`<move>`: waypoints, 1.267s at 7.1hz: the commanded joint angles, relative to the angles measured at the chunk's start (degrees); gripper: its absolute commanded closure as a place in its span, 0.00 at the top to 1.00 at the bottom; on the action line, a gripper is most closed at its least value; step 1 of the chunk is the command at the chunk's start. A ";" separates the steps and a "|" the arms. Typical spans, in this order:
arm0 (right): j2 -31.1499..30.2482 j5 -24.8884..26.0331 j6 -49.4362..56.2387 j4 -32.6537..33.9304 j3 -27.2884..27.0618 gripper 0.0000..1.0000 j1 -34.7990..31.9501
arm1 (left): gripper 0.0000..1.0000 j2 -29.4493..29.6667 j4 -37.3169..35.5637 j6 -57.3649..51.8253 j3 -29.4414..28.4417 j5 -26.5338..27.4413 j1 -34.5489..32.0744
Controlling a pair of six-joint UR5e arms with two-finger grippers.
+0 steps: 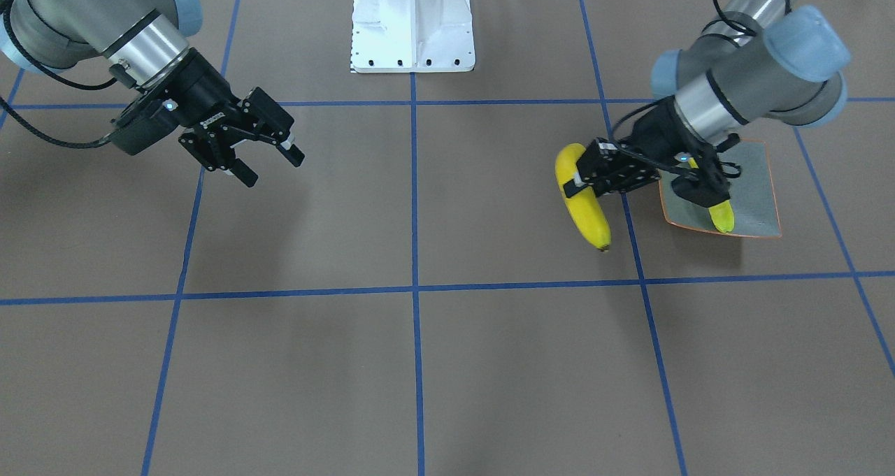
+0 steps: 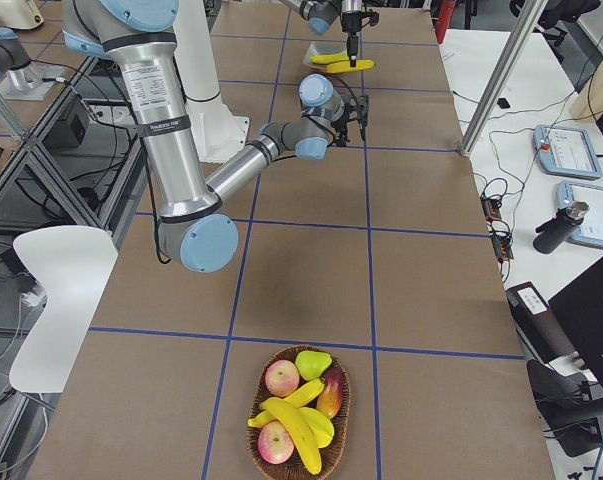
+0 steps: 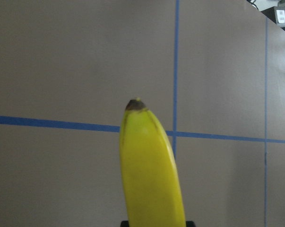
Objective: Transfer all bananas from basket to plate
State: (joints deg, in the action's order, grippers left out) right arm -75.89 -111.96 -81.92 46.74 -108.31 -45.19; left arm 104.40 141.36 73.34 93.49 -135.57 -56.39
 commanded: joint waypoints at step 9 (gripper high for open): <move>-3.92 1.48 0.98 0.02 2.49 1.00 -1.13 | 0.00 -16.51 -38.43 -18.41 13.05 18.41 0.75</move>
State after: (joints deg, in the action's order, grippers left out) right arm -79.83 -110.56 -80.99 46.76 -105.93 -46.38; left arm 87.06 105.91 54.81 107.17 -117.83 -57.26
